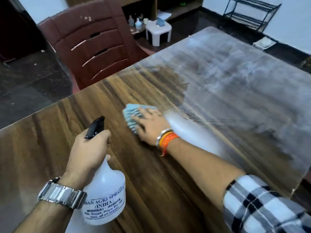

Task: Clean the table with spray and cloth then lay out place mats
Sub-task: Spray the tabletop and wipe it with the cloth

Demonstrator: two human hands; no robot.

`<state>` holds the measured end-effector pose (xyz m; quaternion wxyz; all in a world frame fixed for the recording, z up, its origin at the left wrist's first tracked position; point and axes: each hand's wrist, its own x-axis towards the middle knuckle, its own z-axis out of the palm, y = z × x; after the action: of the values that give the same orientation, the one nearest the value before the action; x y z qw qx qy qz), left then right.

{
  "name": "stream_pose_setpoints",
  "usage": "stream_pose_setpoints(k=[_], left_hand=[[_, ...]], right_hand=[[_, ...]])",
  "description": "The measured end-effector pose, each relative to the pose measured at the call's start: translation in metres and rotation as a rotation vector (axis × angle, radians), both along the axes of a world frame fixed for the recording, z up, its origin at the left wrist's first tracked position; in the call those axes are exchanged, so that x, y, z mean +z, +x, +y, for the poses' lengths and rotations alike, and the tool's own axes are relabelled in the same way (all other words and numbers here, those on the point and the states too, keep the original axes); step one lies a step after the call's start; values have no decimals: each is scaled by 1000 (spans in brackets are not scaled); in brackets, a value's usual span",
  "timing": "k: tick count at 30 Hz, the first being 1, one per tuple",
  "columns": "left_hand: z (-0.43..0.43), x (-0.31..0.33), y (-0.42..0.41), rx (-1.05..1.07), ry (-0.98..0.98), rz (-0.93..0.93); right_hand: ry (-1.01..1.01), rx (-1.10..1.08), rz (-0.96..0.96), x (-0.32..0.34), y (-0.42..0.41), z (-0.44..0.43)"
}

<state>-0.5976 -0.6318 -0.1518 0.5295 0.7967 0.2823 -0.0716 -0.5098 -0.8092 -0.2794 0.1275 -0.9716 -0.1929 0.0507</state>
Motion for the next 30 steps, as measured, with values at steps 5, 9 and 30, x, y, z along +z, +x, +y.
stream_pose_setpoints(k=[5, 9, 30], left_hand=[[-10, 7, -26, -84, 4, -27], [-19, 10, -52, -112, -21, -27], [-145, 10, -218, 41, 34, -44]], right_hand=[[-98, -671, -25, 4, -4, -209], [-172, -990, 71, 3, -45, -283], [-119, -524, -39, 5, -180, -349]])
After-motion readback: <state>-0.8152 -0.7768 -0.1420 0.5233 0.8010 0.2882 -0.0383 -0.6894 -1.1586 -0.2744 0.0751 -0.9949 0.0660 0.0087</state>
